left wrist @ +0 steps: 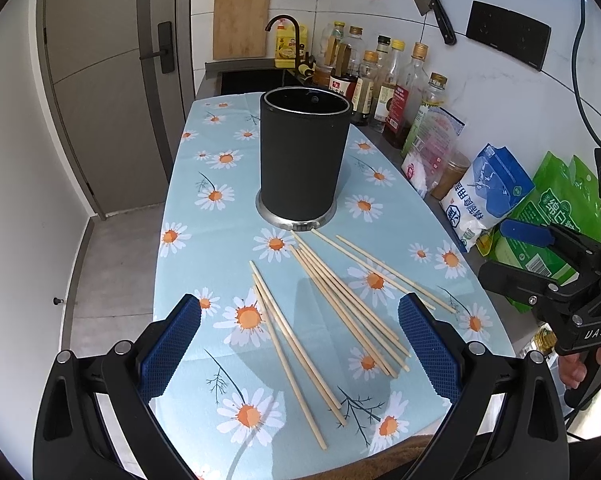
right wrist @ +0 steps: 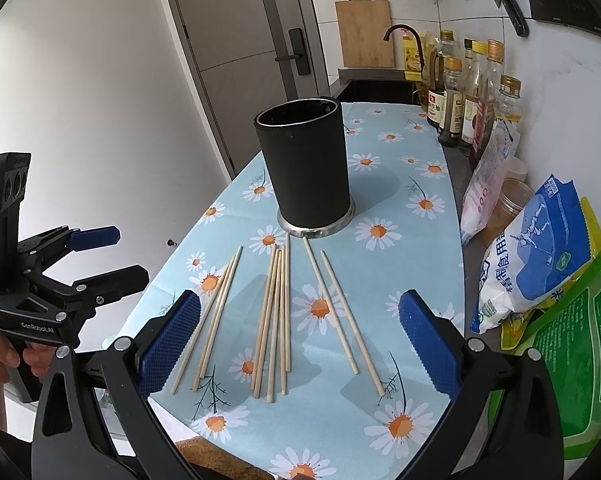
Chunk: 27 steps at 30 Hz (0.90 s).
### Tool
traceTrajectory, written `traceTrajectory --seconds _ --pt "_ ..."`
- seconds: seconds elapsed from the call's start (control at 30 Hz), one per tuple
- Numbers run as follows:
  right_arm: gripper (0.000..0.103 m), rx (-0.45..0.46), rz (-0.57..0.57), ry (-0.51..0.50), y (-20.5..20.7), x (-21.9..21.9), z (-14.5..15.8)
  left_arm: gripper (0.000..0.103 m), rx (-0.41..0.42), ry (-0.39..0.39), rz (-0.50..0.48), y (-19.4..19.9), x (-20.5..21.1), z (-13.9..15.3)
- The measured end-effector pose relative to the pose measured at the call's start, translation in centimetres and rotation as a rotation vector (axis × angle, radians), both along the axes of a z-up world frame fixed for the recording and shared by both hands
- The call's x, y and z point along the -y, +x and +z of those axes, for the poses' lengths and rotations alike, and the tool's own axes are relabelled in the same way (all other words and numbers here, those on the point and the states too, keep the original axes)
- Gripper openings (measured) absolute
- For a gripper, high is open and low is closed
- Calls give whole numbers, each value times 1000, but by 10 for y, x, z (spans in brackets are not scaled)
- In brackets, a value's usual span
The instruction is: Organize utensils
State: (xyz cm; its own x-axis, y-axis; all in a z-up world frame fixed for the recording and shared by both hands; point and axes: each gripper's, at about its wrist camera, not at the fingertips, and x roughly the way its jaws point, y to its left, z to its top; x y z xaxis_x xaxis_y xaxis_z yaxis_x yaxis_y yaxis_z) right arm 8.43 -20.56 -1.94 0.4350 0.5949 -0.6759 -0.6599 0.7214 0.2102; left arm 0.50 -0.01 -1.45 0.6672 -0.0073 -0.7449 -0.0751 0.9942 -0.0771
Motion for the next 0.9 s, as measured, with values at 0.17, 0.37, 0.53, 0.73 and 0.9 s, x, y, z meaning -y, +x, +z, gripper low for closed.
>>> traceTrajectory --seconds 0.17,0.37,0.53,0.73,0.9 --pt "99 -45 -8 12 7 1 -5 97 -6 -4 11 0 -3 -1" --pt "99 -46 -7 11 10 2 -5 97 -19 -12 24 2 -8 -3" --pt "99 -48 15 -3 16 -2 -4 97 -36 -38 65 5 -15 -6" --pt "92 -68 93 -5 33 -11 -8 96 -46 -108 111 6 -32 -11" --pt "58 -57 160 -134 51 -30 -21 96 -77 -122 99 10 -36 -20"
